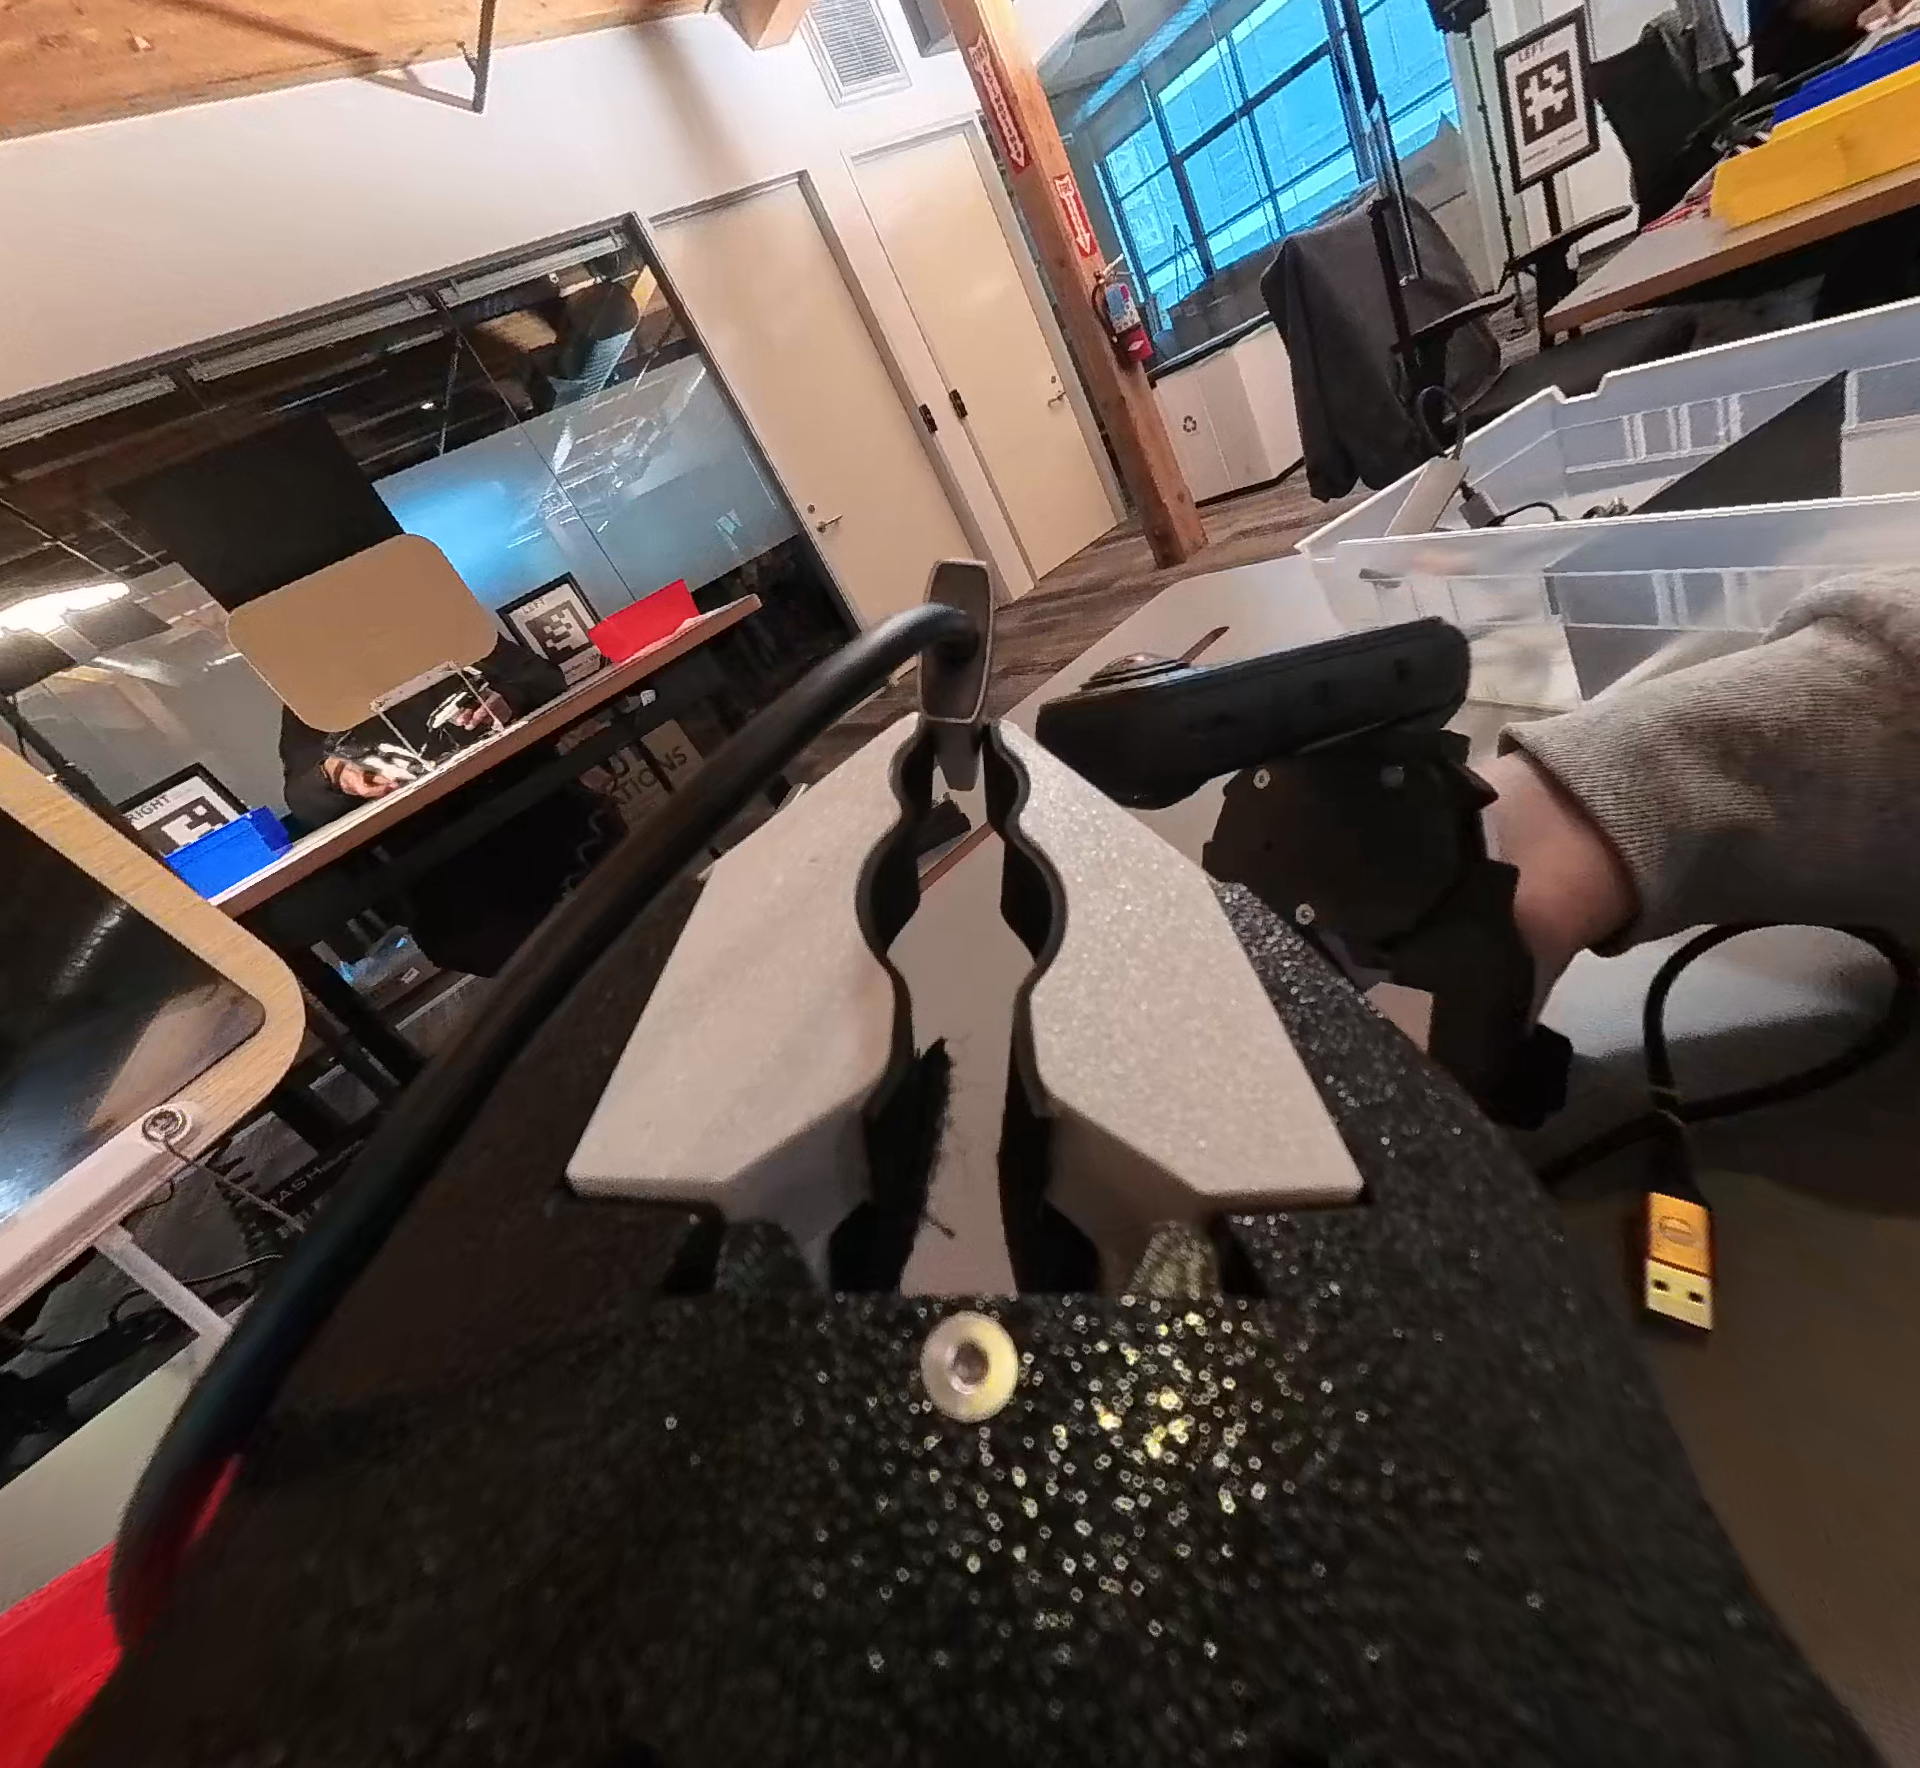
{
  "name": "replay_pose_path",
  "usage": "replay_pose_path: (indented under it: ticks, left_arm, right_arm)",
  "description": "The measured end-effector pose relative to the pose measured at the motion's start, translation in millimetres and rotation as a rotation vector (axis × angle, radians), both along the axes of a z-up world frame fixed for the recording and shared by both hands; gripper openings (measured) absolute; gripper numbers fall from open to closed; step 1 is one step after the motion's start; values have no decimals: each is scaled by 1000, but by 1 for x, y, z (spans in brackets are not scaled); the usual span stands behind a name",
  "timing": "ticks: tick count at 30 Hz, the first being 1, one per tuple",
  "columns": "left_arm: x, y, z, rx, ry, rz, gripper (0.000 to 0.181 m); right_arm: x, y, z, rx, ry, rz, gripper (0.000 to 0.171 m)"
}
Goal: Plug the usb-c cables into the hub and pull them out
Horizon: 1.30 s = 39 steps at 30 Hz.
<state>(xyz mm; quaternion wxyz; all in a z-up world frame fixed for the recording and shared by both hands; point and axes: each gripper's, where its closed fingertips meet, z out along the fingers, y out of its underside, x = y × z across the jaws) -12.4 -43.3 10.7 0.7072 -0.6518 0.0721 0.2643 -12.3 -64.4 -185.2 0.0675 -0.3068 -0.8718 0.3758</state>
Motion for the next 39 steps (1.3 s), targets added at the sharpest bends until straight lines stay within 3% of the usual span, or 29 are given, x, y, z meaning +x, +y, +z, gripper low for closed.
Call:
replay_pose_path:
  ticks: [1,4,8,13,18,28,39]
  left_arm:
    - [-1,0,-1,0,-2,0,7]
    - [-2,2,-3,-8,-11,-1,7]
    - [-5,6,-13,-62,-34,13,7]
    - [-9,15,-36,-237,37,106,7]
    - [1,26,-52,-314,133,100,7]
    - [11,28,-64,-353,120,17,7]
    - [35,24,-70,-435,-165,-258,7]
  right_arm:
    - [-1,1,0,12,14,2,3]
    - [0,6,7,53,97,-5,2]
    - [9,29,50,154,300,-69,1]
    - [22,78,112,481,649,-158,1]
    - [26,84,150,747,898,-124,2]
    - [32,66,164,982,1152,56,1]
    - [47,66,161,1081,1214,209,1]
